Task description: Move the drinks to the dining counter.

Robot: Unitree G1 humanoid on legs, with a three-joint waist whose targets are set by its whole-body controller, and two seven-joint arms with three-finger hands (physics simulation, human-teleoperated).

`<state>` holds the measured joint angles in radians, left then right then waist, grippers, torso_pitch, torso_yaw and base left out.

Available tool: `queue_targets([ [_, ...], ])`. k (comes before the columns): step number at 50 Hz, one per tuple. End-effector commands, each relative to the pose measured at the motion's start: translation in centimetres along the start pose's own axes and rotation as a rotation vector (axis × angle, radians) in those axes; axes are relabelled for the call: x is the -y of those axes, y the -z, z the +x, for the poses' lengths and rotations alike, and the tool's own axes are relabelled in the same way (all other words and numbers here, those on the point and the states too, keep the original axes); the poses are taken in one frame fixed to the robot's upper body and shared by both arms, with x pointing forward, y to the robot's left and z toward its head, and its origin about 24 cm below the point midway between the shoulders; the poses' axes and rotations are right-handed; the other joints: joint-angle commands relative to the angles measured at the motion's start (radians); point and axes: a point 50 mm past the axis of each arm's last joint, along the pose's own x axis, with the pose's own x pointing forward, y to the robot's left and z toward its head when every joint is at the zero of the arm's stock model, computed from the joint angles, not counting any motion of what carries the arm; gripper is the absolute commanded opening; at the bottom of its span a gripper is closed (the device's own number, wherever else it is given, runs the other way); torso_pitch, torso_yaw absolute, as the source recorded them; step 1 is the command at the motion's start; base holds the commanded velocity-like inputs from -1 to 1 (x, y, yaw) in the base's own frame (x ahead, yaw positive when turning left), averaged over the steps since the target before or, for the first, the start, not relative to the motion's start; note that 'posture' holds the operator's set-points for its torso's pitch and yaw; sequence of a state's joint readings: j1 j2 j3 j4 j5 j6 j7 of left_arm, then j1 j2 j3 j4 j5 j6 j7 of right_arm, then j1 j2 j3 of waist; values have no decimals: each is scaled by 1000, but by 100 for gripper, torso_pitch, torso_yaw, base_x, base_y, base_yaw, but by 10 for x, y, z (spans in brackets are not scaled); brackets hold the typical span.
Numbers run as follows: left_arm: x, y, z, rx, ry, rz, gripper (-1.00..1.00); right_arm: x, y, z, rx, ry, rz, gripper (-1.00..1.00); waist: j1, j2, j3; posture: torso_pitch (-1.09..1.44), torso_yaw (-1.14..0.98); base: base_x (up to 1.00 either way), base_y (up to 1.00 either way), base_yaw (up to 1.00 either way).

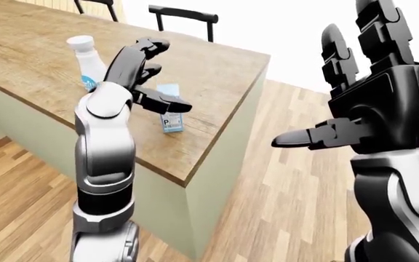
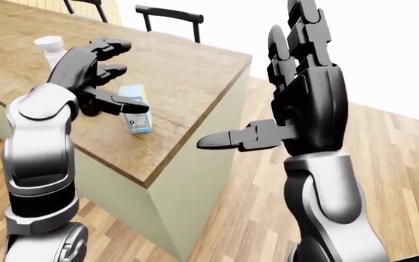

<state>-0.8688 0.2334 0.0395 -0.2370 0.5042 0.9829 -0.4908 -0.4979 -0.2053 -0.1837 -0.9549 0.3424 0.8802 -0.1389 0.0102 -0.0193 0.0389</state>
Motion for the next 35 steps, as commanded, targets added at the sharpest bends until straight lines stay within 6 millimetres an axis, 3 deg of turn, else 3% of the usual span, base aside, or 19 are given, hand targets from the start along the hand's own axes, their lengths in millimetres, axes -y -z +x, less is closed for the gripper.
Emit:
queue_targets([
  [1,-9,-17,-7,72,-37,10,55,-1,-10,0,60,-2,-4,100,0,1,-23,0,0,0,0,0],
  [8,-14,-32,-33,133,-40,-28,40,0,-13,0,68,3,-4,100,0,1,-19,0,0,0,0,0],
  [16,-24,-45,-73,209,-56,-53,40,1,-20,-1,79,6,-7,100,0,1,-11,0,0,0,0,0],
  [23,-40,-41,-101,233,-83,-57,35,2,-23,-2,85,7,-6,100,0,4,-3,0,0,0,0,0],
  [35,-73,-27,-129,254,-164,-130,27,7,-28,-5,96,25,-5,100,0,7,2,0,0,0,0,0],
])
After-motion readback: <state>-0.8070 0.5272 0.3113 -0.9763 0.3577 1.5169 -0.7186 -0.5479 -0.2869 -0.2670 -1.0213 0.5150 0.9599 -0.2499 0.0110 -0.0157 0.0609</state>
